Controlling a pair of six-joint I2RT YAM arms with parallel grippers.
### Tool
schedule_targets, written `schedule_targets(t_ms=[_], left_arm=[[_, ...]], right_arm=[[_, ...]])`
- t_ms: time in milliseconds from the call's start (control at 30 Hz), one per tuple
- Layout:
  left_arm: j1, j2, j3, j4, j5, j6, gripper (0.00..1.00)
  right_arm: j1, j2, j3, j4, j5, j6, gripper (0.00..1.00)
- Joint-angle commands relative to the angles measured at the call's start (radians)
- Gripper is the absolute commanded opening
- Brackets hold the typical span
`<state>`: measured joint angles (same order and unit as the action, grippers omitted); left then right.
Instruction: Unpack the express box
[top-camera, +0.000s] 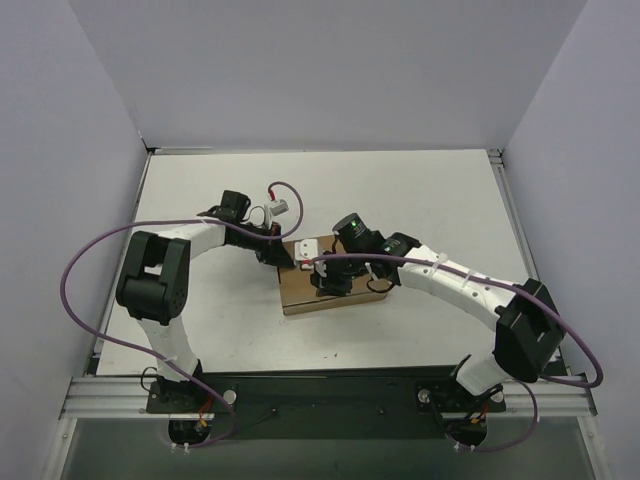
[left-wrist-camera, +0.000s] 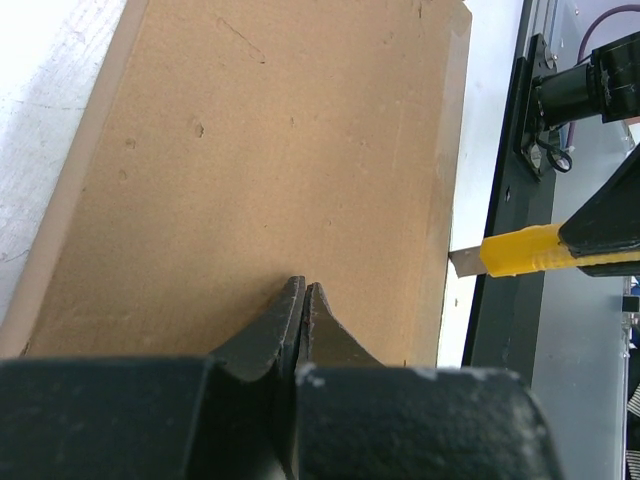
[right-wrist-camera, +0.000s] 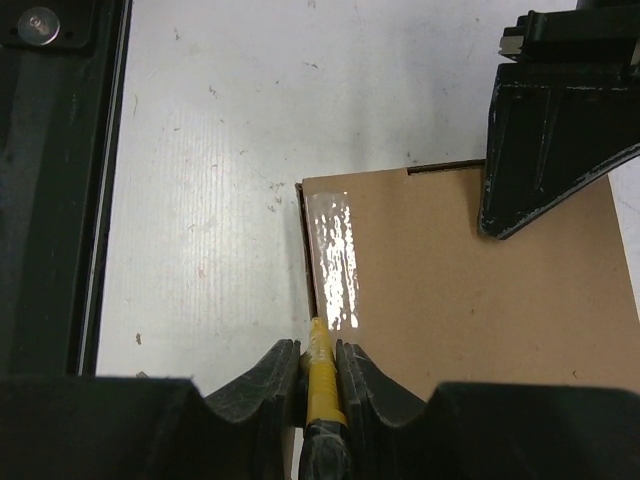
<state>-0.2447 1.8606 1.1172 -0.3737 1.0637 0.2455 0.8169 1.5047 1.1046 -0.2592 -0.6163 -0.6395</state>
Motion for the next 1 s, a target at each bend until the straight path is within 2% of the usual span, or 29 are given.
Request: schedule_targets(t_ms=[0,400,967], left_arm=[[0.001,0.029,0.023,-0.04,-0.039,0.061,0.0],[-0.001,0.057,0.059,-0.065,-0.021,0.083,0.0],[-0.001,0.106,0.113,-0.114,-0.015,0.124,0.0]], right_arm=[[-0.024,-0.061,-0.025,-0.051,-0.029,-0.1,0.0],[-0.053,-0.054,-0.015,-0.069,-0.077,-0.19,0.0],[-0.142,-0.087,-0.015,-0.215,-0.097,-0.311,0.0]])
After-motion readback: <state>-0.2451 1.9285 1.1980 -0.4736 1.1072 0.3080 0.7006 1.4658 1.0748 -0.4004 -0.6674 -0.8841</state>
